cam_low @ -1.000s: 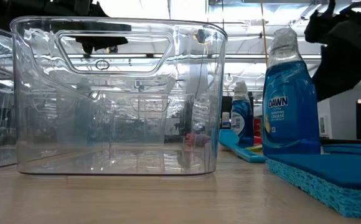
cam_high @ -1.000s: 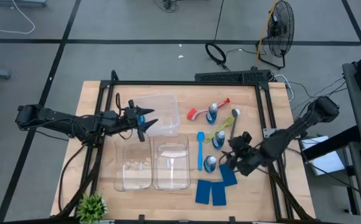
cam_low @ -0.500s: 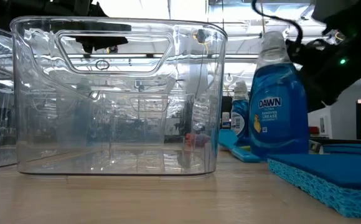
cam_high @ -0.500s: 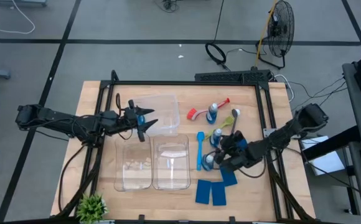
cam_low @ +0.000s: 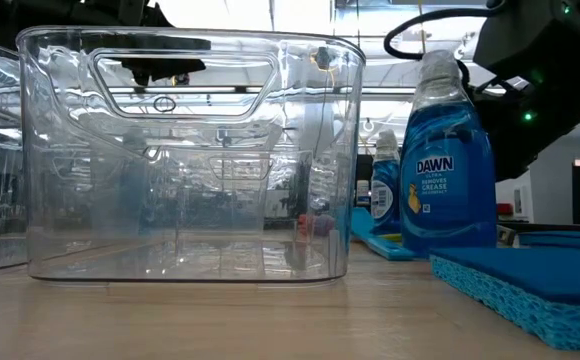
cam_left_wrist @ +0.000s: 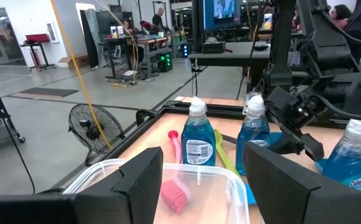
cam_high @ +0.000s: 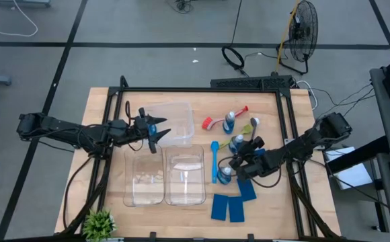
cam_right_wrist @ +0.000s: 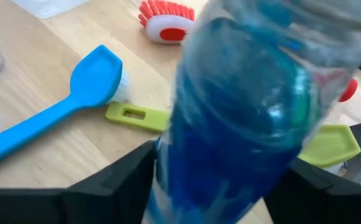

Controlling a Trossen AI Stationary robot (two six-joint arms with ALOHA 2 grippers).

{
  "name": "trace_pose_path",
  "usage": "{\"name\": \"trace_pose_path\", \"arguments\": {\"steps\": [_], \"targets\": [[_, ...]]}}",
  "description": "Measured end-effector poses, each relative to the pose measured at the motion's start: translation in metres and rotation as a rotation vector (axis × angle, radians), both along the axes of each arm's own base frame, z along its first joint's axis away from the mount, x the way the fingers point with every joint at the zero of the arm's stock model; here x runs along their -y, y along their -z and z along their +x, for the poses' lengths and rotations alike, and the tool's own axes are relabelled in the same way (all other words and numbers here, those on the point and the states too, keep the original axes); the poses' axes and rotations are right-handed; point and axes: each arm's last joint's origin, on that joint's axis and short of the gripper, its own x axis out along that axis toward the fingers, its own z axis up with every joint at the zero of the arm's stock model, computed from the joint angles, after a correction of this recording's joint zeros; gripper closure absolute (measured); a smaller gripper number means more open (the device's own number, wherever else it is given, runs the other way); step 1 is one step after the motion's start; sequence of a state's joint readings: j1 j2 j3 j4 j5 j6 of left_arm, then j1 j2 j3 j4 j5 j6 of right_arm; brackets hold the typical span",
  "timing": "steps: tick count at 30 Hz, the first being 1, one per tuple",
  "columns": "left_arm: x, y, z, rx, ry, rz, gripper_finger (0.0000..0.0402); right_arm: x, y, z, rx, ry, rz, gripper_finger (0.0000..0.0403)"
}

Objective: Pick & Place Kitchen Sink Supplies
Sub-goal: Put the blue dishwashing liquid bottle into the white transparent bin

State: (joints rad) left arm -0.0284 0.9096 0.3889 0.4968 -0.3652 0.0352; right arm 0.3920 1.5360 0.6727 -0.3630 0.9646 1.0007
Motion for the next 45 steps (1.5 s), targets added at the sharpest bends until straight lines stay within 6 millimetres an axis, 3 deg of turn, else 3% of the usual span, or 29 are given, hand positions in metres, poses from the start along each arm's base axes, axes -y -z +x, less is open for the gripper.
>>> {"name": "trace_pose_path", "arguments": {"steps": [7, 16, 31, 37, 45], "targets": [[0.000, 0.000, 0.000, 0.000, 0.001, 0.000, 0.0176, -0.001, -0.001, 0.002, -0.032, -0.049, -0.027, 0.0292], [0.000, 0.001, 0.000, -0.004, 0.000, -0.009, 0.0176, -0.004, -0.013, 0.004, -0.050, -0.153, -0.024, 0.0296], [0.004, -0.002, 0.007, 0.068, 0.112, -0.043, 0.0176, -0.006, -0.103, -0.002, 0.240, -0.396, -0.177, 0.0296], [0.006, 0.002, 0.037, 0.029, 0.177, -0.022, 0.0176, -0.008, -0.115, 0.009, 0.317, -0.567, -0.178, 0.0296], [0.013, -0.038, 0.105, -0.055, 0.352, -0.002, 0.0176, -0.003, -0.112, 0.020, 0.333, -0.598, -0.178, 0.0296]]}}
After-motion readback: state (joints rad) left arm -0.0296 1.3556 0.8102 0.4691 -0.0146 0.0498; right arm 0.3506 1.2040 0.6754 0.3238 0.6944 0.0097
